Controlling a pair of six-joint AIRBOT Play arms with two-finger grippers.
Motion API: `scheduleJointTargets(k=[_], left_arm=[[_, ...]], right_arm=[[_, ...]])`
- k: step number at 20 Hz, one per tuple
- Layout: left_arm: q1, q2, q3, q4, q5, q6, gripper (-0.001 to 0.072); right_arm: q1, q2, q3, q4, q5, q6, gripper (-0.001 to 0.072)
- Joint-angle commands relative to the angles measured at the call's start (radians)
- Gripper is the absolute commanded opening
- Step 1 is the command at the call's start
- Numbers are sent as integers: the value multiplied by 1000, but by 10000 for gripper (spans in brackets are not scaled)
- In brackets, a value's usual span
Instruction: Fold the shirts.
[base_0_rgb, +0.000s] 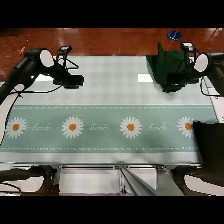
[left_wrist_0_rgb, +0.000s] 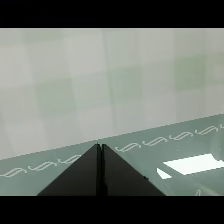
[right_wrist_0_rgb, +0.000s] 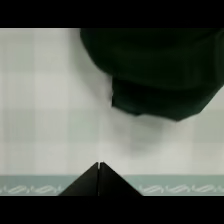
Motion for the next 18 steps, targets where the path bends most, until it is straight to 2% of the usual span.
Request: scheduleJointTargets(k=[1, 2, 3, 4, 7, 10, 12, 18], left_arm=[[3, -2, 1, 16, 42, 1, 17], [3, -4, 1, 29, 68, 1, 38], [3, -8, 1, 53, 97, 0, 203], [3, -15, 1, 74, 111, -3, 511], [13, -29, 1, 138, 122, -2, 510], [36, -29, 1, 138, 131, -3, 509], [45, -29, 1, 138, 134, -3, 509], [47, -39, 1, 134, 194, -3, 509]], right_arm=[[0, -3, 1, -211, -271, 70, 303], [-4, -8, 1, -275, -349, 135, 387], [-16, -19, 1, -332, -424, 202, 390], [-39, -38, 11, -337, -462, 254, 390], [-118, -176, 138, -269, -443, 284, 390], [-183, -351, 315, -119, -345, 202, 390], [-213, -446, 386, -82, -267, 174, 390], [-238, -559, 407, 32, -174, 113, 390]])
